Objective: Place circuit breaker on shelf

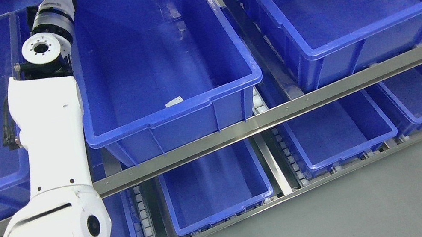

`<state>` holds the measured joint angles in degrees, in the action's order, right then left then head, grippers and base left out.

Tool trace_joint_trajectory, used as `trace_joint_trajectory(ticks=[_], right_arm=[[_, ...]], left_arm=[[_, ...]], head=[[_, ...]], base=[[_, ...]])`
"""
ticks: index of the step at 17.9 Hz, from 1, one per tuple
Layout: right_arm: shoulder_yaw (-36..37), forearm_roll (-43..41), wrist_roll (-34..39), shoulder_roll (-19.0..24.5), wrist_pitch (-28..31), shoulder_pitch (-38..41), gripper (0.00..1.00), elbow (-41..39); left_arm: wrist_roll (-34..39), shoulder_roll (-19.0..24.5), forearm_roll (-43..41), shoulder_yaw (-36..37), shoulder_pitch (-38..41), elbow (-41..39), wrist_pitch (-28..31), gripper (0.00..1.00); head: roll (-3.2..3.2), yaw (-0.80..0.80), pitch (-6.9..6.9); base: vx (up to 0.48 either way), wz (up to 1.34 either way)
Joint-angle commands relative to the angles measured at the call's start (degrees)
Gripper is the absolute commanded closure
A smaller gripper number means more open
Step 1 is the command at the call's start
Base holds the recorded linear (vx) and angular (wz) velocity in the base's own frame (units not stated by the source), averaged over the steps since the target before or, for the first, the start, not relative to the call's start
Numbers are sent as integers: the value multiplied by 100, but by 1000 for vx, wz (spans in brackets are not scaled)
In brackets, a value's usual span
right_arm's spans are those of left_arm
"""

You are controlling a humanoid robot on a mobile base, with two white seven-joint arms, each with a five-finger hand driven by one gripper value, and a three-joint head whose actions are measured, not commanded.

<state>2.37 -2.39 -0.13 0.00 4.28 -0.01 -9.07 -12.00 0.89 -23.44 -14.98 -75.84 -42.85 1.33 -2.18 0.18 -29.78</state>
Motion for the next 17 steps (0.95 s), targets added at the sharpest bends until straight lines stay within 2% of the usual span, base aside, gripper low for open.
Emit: trace_joint_trajectory(ticks=[1, 4, 8, 17], right_arm=[[0, 2, -5, -100, -155, 98, 0, 2], [0, 2, -5, -100, -155, 98, 0, 2], [0, 2, -5, -100, -155, 98, 0, 2], [0, -7, -5, -100, -155, 98, 0, 2]], left_arm=[[-14, 11, 480, -367, 1561, -3675, 508, 0], [-13, 11, 534, -40, 2248, -4528, 491, 0], [-49, 11, 780, 223, 2592, -5145, 473, 0], [-13, 11, 789, 268, 3066, -5190, 464, 0]], head=[[0, 0, 0], [0, 0, 0], [0, 0, 0], [0, 0, 0]], base=[[0, 0], [-2, 10], [0, 0], [0, 0]])
